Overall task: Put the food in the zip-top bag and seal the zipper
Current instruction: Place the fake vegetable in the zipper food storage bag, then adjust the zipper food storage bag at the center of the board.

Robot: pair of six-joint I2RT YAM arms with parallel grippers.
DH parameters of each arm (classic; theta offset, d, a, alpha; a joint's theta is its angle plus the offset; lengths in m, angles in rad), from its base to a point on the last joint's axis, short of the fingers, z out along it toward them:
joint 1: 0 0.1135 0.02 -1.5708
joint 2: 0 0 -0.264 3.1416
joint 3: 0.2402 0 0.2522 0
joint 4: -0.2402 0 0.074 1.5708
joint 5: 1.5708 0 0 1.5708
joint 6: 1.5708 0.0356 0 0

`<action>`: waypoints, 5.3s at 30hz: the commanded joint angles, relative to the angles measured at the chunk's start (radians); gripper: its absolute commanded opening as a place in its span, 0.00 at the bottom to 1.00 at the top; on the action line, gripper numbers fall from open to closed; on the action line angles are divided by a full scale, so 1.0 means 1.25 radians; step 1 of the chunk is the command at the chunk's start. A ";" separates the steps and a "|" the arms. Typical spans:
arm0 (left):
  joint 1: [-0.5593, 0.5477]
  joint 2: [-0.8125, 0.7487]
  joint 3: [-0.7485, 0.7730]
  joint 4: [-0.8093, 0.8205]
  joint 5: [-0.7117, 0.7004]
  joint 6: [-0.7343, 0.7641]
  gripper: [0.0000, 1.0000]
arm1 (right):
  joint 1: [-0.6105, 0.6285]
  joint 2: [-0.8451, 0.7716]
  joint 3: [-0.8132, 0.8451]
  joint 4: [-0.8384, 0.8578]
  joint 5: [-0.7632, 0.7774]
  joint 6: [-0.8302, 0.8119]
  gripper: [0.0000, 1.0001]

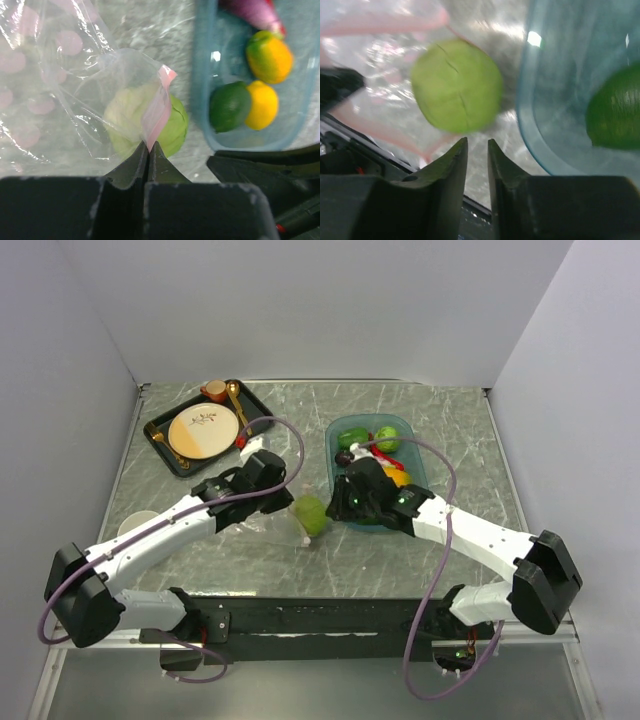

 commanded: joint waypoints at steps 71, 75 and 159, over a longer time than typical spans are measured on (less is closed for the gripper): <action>-0.002 -0.042 -0.085 0.034 -0.035 -0.065 0.01 | 0.053 0.241 0.027 0.337 -0.250 -0.012 0.51; -0.002 -0.032 -0.068 0.016 -0.051 -0.067 0.01 | 0.054 0.190 0.014 0.288 -0.171 -0.011 0.55; 0.106 -0.068 0.173 -0.178 -0.033 0.086 0.01 | -0.028 0.137 0.221 -0.045 -0.033 -0.047 0.16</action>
